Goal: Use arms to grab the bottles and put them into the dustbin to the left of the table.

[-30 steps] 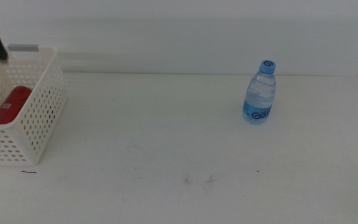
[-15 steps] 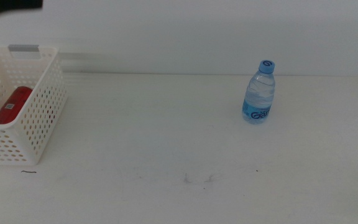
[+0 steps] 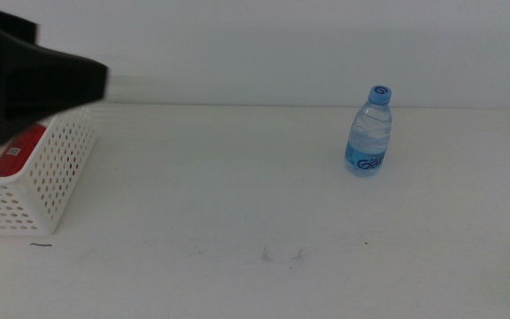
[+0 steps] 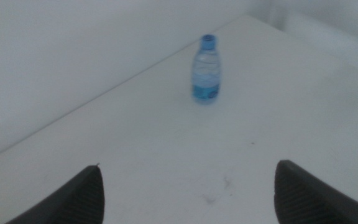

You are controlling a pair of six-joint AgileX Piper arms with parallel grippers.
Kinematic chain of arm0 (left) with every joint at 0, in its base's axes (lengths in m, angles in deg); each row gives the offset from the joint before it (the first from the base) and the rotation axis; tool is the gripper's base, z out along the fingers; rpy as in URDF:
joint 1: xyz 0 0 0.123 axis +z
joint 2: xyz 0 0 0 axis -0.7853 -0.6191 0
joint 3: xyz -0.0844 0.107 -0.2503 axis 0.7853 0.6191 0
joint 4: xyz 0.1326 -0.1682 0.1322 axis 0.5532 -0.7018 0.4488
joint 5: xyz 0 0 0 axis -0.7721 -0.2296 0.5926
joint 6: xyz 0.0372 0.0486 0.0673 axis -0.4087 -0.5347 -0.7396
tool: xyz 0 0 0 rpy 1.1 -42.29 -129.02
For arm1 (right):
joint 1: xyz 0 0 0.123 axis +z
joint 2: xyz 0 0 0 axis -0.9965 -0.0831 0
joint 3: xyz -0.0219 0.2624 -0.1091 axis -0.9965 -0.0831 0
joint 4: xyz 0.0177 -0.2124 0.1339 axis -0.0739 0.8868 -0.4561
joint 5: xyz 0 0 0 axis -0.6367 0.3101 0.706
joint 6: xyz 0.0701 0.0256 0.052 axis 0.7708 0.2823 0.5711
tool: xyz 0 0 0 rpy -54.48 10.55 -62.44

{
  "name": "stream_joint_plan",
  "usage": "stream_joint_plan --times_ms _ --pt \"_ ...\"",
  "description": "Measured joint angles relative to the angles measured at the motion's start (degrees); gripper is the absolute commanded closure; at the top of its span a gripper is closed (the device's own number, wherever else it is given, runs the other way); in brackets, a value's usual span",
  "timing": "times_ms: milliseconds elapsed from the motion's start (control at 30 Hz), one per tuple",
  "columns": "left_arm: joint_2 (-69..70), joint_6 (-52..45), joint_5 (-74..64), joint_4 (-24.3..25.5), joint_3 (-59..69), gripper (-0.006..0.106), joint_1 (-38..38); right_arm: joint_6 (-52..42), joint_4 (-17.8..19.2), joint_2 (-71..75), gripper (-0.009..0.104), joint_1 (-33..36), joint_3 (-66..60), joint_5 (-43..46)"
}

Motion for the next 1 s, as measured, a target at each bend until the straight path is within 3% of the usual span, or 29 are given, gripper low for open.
stream_joint_plan --times_ms 167,300,700,900,1000 --pt "0.1 4.7 5.6 7.6 0.1 0.007 -11.9 0.0 0.0 0.0 0.003 0.0 0.0 0.0" --pt "0.1 6.3 7.3 11.5 0.2 0.007 -15.6 0.0 0.0 0.0 0.003 0.0 0.0 0.0" --pt "0.1 6.9 7.8 13.1 0.3 0.007 -16.3 0.7 -0.8 0.0 0.003 0.0 0.0 0.6" --pt "0.1 6.9 7.8 13.1 0.3 0.007 -16.3 -0.5 -1.0 -0.7 0.003 0.6 -0.1 12.2" --pt "0.1 7.0 7.8 13.1 0.3 0.007 -16.3 1.0 -0.8 -8.5 0.003 1.5 -0.1 18.7"
